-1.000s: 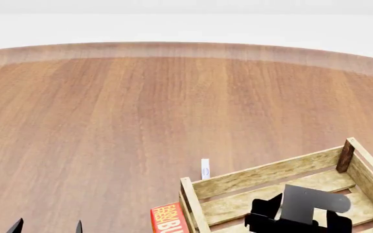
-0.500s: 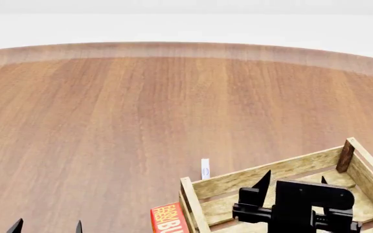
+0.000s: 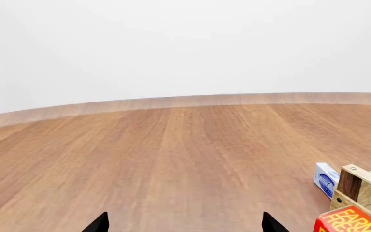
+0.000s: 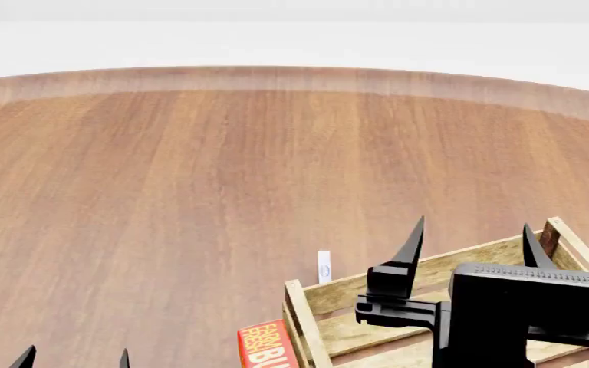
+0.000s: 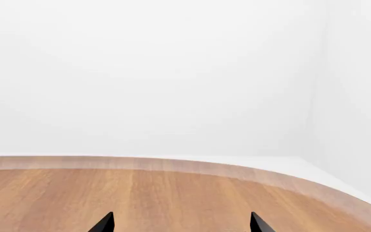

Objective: Pick up the tomato sauce, and put it in the wooden tray.

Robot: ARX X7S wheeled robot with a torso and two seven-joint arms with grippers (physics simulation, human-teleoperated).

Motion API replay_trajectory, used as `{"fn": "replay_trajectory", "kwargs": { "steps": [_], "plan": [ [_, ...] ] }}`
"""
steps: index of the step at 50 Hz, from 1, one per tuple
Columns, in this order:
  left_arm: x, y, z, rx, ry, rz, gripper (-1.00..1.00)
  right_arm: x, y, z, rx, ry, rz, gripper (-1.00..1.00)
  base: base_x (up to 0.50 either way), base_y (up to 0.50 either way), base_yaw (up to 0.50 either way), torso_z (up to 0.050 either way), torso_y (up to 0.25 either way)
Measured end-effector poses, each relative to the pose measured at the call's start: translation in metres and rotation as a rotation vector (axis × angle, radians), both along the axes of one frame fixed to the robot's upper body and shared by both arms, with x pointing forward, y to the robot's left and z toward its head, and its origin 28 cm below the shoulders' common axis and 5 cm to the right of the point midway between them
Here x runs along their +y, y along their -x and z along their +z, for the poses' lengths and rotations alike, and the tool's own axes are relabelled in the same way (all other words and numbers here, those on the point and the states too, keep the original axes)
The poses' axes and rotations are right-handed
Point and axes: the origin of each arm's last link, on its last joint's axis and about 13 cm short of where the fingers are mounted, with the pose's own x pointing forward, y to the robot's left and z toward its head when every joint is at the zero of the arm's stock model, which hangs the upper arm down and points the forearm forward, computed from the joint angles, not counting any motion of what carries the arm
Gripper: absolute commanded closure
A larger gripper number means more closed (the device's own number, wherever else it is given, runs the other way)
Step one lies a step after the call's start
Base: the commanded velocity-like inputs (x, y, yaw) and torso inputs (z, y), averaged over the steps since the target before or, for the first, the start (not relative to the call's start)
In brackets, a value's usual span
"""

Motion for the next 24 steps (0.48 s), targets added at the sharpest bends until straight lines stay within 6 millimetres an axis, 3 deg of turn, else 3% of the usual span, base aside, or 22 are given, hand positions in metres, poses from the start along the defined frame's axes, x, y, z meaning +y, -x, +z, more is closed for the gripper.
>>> {"fn": "replay_trajectory", "kwargs": {
  "steps": [24],
  "plan": [
    [-0.001, 0.0, 0.003, 0.0, -0.001, 0.0, -1.0, 0.018, 0.099, 0.04, -0.304, 0.055, 0.206, -1.0, 0.0, 0.0, 0.0, 0.0, 0.0]
  ]
}}
